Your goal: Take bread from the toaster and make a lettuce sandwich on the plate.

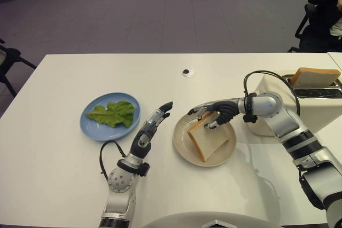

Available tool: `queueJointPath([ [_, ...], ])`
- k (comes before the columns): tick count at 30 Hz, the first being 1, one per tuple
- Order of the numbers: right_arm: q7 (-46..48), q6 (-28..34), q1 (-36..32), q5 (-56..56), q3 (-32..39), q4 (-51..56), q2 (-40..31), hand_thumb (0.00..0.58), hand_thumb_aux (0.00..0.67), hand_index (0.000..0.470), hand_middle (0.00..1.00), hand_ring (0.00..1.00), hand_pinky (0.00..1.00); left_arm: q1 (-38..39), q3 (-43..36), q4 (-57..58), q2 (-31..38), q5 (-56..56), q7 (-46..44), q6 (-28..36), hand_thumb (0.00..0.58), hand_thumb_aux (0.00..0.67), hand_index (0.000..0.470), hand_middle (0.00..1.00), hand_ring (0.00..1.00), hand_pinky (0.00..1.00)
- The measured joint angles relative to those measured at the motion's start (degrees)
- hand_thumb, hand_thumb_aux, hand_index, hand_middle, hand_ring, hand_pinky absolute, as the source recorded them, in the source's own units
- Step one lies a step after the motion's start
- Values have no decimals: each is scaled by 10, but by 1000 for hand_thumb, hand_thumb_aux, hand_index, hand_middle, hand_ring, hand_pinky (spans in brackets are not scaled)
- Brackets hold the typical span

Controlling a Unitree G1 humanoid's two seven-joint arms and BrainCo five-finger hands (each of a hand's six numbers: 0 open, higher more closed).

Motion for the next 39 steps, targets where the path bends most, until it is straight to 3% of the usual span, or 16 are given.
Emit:
queueJointPath([
  [1, -10, -8, 0, -10, 0, 7, 5, 564, 560, 393, 0, 0, 0, -3, 0, 1, 0, 0, -1, 0, 0, 0, 0, 0, 0, 0],
  [2, -17, -15, 0, -19, 0, 13, 11, 205, 131, 92, 0, 0, 0, -5, 0, 1, 0, -1, -2, 0, 0, 0, 0, 0, 0, 0],
  [3, -23, -21, 0, -22, 0, 16, 14, 0, 0, 0, 0, 0, 0, -6, 0, 2, 0, -2, -3, 0, 0, 0, 0, 0, 0, 0],
  [14, -53, -39, 3, -24, -38, -4, 40, 0, 0, 0, 0, 0, 0, -15, 36, -58, 22, 0, 12, 31, 0, 0, 0, 0, 0, 0],
  [17, -53, -42, 20, -3, -68, -38, 25, 0, 0, 0, 0, 0, 0, -41, 104, -93, 78, 93, 51, 77, 0, 0, 0, 0, 0, 0],
  [20, -17, -78, 79, 34, -83, -110, -29, 0, 0, 0, 0, 0, 0, -75, 181, -91, 163, 181, 78, 107, 0, 0, 0, 0, 0, 0],
  [24, 1, -107, 147, 38, -94, -186, -75, 0, 0, 0, 0, 0, 0, -92, 203, -15, 275, 337, 114, 110, 0, 0, 0, 0, 0, 0],
  [32, -52, -106, 212, 85, -140, -251, -60, 0, 0, 0, 0, 0, 0, -155, 71, 196, 393, 586, 229, 96, 0, 0, 0, 0, 0, 0],
  [39, -60, -95, 254, 101, -150, -288, -59, 0, 0, 0, 0, 0, 0, -215, 4, 338, 423, 620, 310, 93, 0, 0, 0, 0, 0, 0],
])
